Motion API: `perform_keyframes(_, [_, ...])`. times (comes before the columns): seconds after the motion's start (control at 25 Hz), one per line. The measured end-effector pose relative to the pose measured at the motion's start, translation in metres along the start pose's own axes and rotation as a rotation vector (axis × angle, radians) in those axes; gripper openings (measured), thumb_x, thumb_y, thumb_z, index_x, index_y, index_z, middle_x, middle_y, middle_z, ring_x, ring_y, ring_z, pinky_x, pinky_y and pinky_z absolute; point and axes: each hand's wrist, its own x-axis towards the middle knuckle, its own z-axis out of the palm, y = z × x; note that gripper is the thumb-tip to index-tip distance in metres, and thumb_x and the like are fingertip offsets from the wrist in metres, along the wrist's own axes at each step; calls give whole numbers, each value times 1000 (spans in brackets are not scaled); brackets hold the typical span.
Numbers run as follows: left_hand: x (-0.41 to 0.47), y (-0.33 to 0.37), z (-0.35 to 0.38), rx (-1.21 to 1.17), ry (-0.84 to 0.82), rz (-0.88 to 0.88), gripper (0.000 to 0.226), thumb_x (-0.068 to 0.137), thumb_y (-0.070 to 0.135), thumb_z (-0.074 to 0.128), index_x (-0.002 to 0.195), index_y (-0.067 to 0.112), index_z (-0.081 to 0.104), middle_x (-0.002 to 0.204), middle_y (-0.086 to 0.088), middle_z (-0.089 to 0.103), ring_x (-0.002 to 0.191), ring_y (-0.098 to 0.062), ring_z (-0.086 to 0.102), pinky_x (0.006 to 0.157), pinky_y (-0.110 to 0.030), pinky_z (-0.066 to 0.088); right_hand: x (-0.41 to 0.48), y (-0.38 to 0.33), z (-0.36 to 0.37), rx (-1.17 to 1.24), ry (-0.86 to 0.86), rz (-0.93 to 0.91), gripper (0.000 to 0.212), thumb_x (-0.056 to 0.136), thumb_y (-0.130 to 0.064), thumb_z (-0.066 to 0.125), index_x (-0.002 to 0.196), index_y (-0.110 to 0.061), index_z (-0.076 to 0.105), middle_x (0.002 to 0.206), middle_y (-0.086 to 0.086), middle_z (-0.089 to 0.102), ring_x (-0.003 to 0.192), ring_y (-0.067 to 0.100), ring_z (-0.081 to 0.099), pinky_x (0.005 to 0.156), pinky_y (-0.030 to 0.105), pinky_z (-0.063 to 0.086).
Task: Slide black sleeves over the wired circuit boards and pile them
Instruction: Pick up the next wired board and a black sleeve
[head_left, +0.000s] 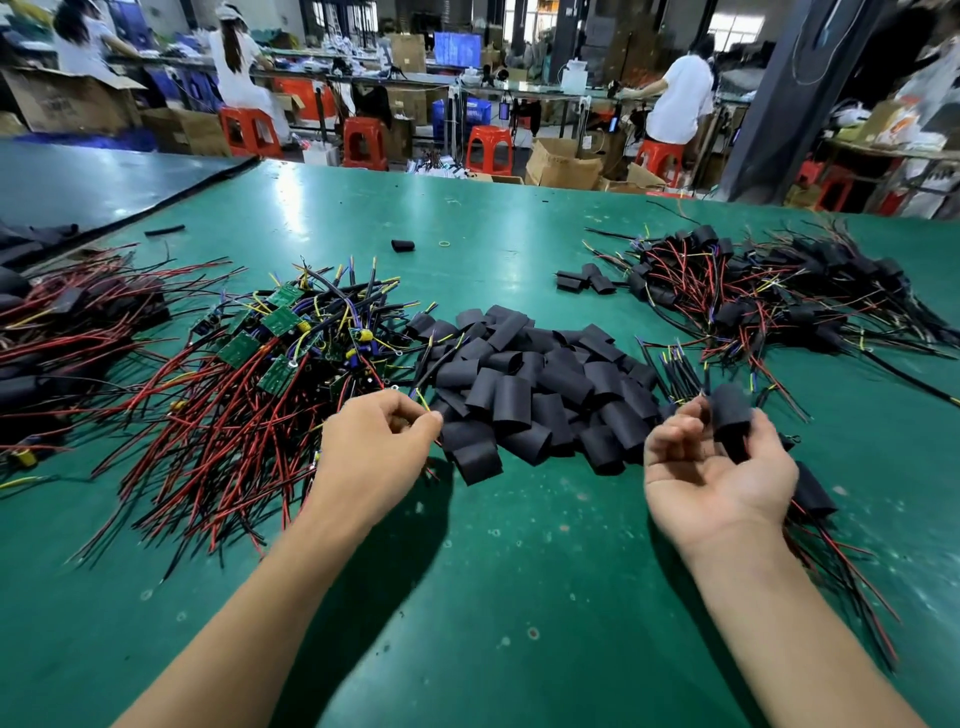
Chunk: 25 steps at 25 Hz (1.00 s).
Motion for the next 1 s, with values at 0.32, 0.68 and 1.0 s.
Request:
perform_keyframes(0.32, [4, -9, -13, 449, 124, 102, 19, 84, 34, 69, 97, 22, 61, 102, -1, 58, 93, -31, 60, 79, -42, 52, 2, 18, -5, -427, -62, -20, 31, 90, -44, 67, 86, -13, 65, 65, -2, 62, 47, 9, 52, 44, 19, 46])
perform_keyframes(0.68, [6, -8, -14, 291, 128, 173, 24, 80, 36, 77, 93, 17, 72, 85, 0, 68, 86, -26, 63, 79, -38, 52, 4, 52, -34, -1831, -796, -697, 20, 86, -29, 75, 106, -28, 73, 106, -18, 64, 97, -2, 58, 88, 18, 45])
perform_keyframes(1.0, [4, 21, -21, -810, -19, -97, 23, 85, 18, 73, 103, 5, 68, 73, -2, 55, 47, -10, 46, 41, -20, 37, 1, 57, -36, -2114, -1017, -735, 43, 94, -47, 50, 137, -43, 50, 145, -29, 45, 119, 8, 34, 102, 35, 31])
